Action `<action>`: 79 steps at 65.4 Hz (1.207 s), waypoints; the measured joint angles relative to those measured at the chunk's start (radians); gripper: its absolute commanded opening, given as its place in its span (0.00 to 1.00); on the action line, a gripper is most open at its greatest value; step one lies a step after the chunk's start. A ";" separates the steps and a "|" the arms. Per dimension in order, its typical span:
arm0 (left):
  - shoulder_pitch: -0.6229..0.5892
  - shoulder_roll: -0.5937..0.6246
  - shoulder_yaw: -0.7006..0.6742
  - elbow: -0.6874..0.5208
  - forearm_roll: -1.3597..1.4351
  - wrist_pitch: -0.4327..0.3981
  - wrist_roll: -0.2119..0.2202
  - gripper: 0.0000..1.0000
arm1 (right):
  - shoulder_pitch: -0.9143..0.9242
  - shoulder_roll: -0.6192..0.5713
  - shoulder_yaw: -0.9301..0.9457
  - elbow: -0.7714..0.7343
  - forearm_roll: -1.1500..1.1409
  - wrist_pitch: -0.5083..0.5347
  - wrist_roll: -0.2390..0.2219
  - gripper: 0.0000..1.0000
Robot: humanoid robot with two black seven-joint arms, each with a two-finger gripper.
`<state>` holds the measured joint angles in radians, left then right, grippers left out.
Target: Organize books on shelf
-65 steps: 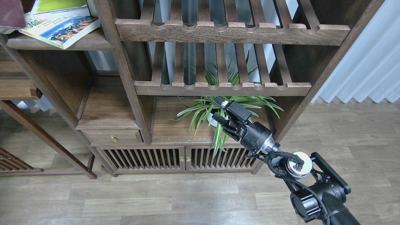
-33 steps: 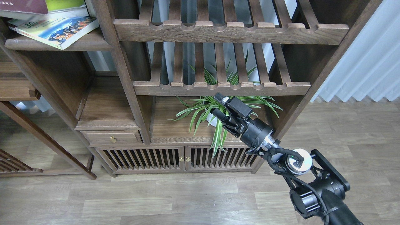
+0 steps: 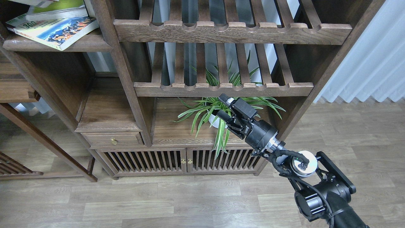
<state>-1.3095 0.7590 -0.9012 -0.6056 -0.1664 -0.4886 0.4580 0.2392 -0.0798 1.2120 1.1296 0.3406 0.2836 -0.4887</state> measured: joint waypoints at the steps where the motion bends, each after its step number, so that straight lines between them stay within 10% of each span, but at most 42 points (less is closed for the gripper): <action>1: 0.000 -0.001 0.000 0.000 0.000 0.000 0.000 0.64 | 0.000 0.000 0.000 0.000 0.000 0.000 0.000 0.96; 79: -0.013 0.156 -0.087 -0.292 -0.016 0.000 0.003 0.96 | -0.003 0.003 -0.005 -0.005 -0.002 0.000 0.000 0.96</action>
<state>-1.3229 0.9146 -0.9879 -0.8977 -0.1823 -0.4888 0.4614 0.2358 -0.0763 1.2068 1.1242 0.3384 0.2839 -0.4887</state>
